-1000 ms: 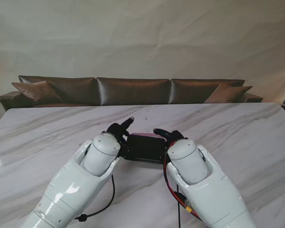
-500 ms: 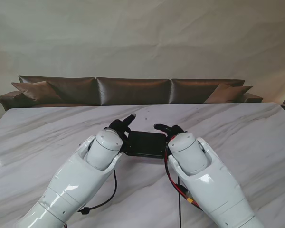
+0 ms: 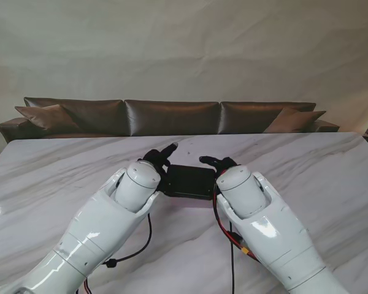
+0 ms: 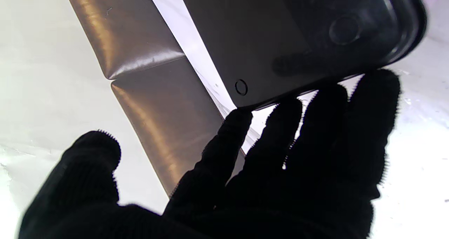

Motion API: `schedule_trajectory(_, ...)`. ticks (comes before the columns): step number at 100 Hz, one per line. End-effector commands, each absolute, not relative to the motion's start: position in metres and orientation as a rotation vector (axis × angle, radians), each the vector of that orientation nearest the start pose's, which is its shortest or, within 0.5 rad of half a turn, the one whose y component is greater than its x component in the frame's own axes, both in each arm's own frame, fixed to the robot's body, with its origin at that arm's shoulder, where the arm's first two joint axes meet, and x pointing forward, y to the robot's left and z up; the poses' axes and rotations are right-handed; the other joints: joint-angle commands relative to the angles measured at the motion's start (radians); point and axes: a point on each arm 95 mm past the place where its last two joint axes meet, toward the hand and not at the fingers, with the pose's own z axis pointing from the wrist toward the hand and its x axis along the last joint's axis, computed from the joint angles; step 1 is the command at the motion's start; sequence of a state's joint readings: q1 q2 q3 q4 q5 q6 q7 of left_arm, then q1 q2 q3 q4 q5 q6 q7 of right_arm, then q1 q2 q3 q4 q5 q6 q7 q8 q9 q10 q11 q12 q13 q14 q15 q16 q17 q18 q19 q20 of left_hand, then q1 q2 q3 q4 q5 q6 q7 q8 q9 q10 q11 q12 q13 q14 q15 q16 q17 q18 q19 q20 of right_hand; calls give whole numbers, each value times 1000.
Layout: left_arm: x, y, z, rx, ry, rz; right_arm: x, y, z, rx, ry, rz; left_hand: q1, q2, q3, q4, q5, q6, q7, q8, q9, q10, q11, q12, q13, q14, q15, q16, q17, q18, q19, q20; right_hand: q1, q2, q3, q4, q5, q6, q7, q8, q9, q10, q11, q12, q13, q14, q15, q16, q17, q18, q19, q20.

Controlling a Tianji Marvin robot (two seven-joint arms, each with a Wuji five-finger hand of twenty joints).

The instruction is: Refill a tissue box and feed the first sheet

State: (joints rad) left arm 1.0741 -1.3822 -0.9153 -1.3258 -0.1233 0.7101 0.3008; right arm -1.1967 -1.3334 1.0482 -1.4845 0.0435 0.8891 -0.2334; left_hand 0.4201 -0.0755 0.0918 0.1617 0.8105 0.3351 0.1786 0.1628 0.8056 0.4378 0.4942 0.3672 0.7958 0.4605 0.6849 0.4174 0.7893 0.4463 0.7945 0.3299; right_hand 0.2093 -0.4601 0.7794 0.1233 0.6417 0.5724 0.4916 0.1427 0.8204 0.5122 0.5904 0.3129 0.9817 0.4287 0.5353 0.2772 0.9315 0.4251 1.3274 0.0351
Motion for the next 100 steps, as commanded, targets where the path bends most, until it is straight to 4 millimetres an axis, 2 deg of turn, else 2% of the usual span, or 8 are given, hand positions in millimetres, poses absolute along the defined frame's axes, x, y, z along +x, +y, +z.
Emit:
schedule_trajectory(1,499,-141,-279,-2417,717,-1502,478,89,-277,-2935,-754,-1574,8,21,-24,1,33,-25,49,8,28,-130,53,19,3,-6,36,4,33,-146,530,-6,1,3,-17,20,71,-136,103,28,47,-35,0,-4,36,-8,45,10,27,-108,17,2)
schedule_trajectory(100,505,-141,-289,-2429,731,-1477,498,86,-282,-2981,-769,-1561,8,22,-24,1,32,-28,49,8,26,-133,51,18,-2,-7,32,4,27,-145,525,-6,0,5,-18,20,71,-140,104,28,50,-42,-2,-5,36,-14,40,7,27,-109,17,4)
